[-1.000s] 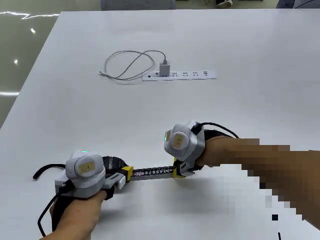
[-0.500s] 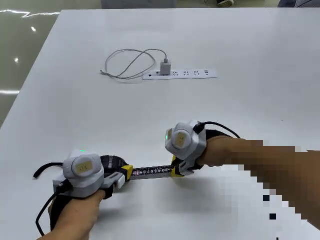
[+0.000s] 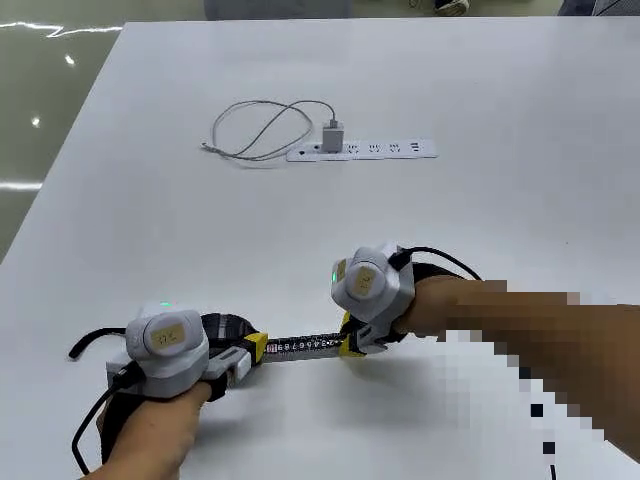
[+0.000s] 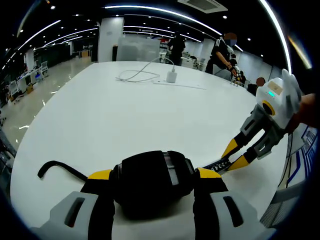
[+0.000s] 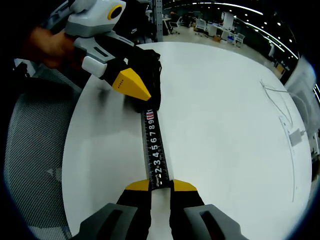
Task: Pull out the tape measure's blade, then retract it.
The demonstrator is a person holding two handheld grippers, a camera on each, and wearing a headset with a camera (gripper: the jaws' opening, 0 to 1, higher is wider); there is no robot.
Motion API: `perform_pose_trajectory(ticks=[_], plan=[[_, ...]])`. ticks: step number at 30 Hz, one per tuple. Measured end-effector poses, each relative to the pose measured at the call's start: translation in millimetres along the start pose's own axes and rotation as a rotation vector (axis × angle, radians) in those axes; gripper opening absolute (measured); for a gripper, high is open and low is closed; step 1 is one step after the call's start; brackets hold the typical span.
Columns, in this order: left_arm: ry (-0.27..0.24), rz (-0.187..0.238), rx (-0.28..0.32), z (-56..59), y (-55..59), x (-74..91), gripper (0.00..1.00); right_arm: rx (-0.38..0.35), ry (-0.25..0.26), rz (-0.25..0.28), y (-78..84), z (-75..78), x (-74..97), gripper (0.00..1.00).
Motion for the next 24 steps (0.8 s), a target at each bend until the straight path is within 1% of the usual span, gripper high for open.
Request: perform_pose_trajectory(ticks=[4, 14, 24], plan=[[0.001, -0.001, 0.000, 0.1, 0.2, 0.2, 0.60, -0.005, 0.003, 0.005, -1.5, -0.4, -1.1, 0.09], [0.004, -0.003, 0.003, 0.0, 0.2, 0.2, 0.60, -0.003, 0.002, 0.035, -7.5, -2.2, -4.3, 0.09], [0.004, -0.004, 0.007, 0.1, 0.2, 0.6, 0.60, 0.003, 0.003, 0.056, -17.9, -4.4, -9.0, 0.09]])
Point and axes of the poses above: the centre of the closed fingertips' face, and the gripper's own axes: x roughly backward along the fingers, z roughly to its right, y roughly out of its underside, the point moved 4 cm from there along x, roughly backward along the fingers, and after that the axes turned 1 degree about z, right-handed, at the moved point
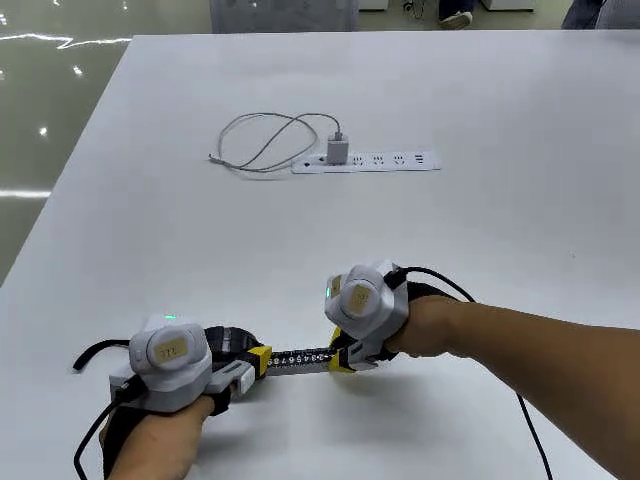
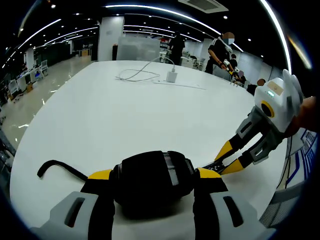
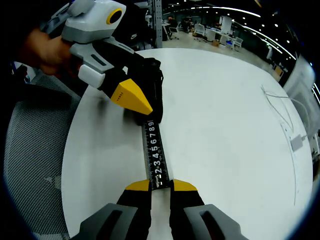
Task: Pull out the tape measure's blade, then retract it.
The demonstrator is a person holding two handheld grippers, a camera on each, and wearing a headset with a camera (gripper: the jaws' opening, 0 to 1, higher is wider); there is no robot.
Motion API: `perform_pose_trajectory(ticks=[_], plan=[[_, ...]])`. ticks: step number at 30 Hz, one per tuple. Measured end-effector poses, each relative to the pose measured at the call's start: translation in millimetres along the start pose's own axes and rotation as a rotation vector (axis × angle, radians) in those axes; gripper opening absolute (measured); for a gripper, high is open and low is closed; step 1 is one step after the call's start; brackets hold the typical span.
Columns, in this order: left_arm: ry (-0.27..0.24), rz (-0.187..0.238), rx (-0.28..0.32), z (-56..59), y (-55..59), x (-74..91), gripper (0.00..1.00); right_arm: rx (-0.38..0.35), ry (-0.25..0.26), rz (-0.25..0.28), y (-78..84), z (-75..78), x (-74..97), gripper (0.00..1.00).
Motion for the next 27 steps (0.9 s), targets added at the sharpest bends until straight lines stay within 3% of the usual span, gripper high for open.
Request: perform_pose_trajectory(ticks=[27], plan=[[0.003, -0.001, 0.003, -0.3, 0.1, -0.6, 0.60, -0.047, -0.008, 0.027, -8.8, -0.9, -5.9, 0.10]])
Point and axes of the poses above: the centre of the closed fingertips' face, and the gripper's own axes: x roughly backward along the fingers, z roughly to its right, y roughly out of its underside, the point moved 4 cm from there along x, roughly backward along the fingers, and after that the axes turned 1 degree about z, right-handed, at the moved point
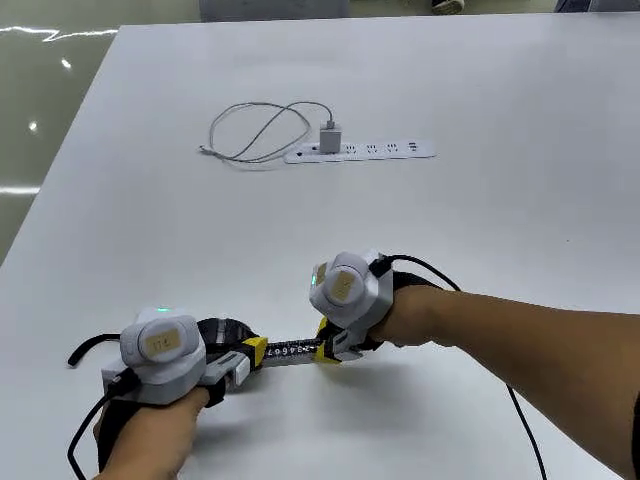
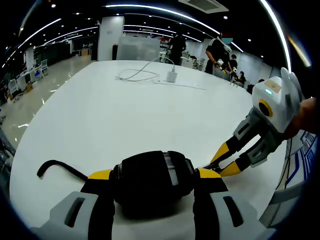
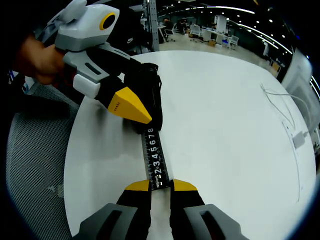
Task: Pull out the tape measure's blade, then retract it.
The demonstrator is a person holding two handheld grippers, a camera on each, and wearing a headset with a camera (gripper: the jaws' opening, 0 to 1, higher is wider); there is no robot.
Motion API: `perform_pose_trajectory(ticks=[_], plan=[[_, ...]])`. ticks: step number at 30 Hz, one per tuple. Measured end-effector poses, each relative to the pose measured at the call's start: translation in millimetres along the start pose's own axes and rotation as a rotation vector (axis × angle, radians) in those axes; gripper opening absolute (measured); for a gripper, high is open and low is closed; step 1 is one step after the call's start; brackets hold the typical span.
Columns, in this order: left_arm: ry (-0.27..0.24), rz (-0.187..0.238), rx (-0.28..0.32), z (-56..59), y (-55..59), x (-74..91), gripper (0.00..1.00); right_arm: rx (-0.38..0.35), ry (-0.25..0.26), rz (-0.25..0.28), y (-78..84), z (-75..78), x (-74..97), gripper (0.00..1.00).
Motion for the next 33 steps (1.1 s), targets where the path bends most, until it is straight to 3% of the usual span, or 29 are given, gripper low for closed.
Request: perform_pose_trajectory(ticks=[33], plan=[[0.003, 0.003, 0.012, -0.4, -0.1, 1.3, 0.60, -0.014, -0.008, 0.027, -13.1, -2.2, -10.0, 0.10]])
Point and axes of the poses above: the centre of the closed fingertips' face, and the gripper's own axes: x roughly backward along the fingers, z roughly to its right, y roughly out of its underside, the point moved 4 cm from there along x, roughly backward along the fingers, and after that the axes turned 1 degree about z, right-handed, at the moved point
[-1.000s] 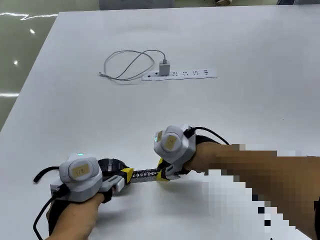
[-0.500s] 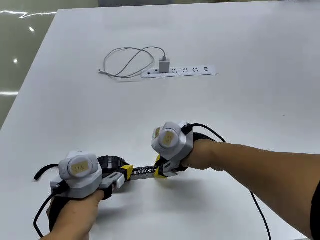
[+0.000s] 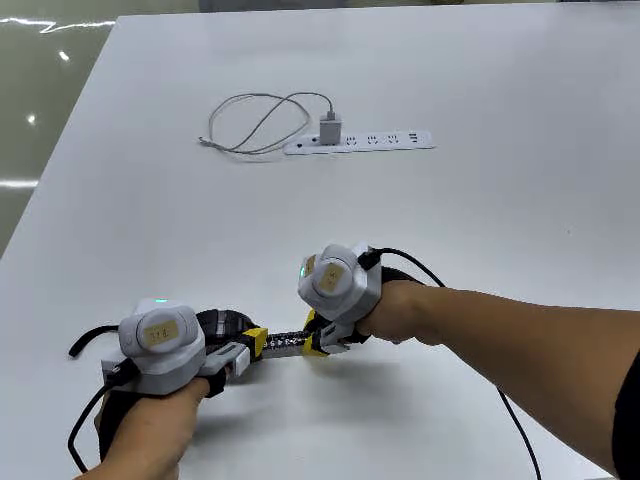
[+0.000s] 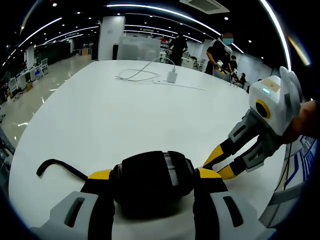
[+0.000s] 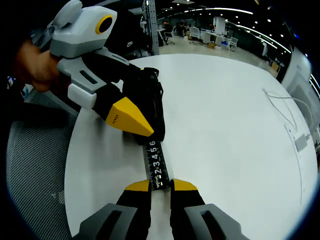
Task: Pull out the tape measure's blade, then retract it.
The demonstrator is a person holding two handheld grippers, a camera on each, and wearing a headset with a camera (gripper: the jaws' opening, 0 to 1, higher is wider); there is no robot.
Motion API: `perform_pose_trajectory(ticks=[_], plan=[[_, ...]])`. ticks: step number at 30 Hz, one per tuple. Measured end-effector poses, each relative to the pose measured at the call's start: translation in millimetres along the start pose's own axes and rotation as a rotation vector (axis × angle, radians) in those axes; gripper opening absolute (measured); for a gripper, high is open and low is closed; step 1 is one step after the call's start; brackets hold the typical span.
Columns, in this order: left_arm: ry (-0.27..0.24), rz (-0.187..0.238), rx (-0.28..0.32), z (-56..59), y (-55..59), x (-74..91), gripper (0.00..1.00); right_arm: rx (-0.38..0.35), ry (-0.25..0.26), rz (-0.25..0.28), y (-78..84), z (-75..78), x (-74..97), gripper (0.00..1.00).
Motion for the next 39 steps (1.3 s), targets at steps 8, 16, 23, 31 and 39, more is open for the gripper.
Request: perform_pose_trajectory(ticks=[8, 16, 23, 31, 39], plan=[[0.002, 0.000, 0.003, 0.3, 0.3, -0.1, 0.60, 0.025, 0.008, 0.014, -4.7, -1.2, -4.1, 0.10], [0.004, -0.001, 0.003, 0.7, 0.3, 0.0, 0.60, 0.020, 0.004, 0.021, -9.7, -2.2, -6.8, 0.10], [0.005, -0.003, 0.003, -0.1, 0.2, -0.4, 0.60, 0.020, 0.004, 0.029, -12.8, -3.1, -8.5, 0.10], [0.006, -0.006, 0.007, -1.4, -0.1, -0.8, 0.60, 0.026, -0.001, 0.043, -17.0, -3.2, -11.3, 0.10], [0.008, -0.005, 0.007, -1.4, 0.0, -0.9, 0.60, 0.035, -0.008, 0.053, -20.4, -4.3, -14.0, 0.10]])
Point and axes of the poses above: the centre of the closed fingertips' face, and the gripper's own axes: x roughly backward along the fingers, z roughly to its right, y roughly out of its underside, the point moved 4 cm from there along x, roughly backward along the fingers, and after that the axes turned 1 degree about z, right-handed, at the moved point
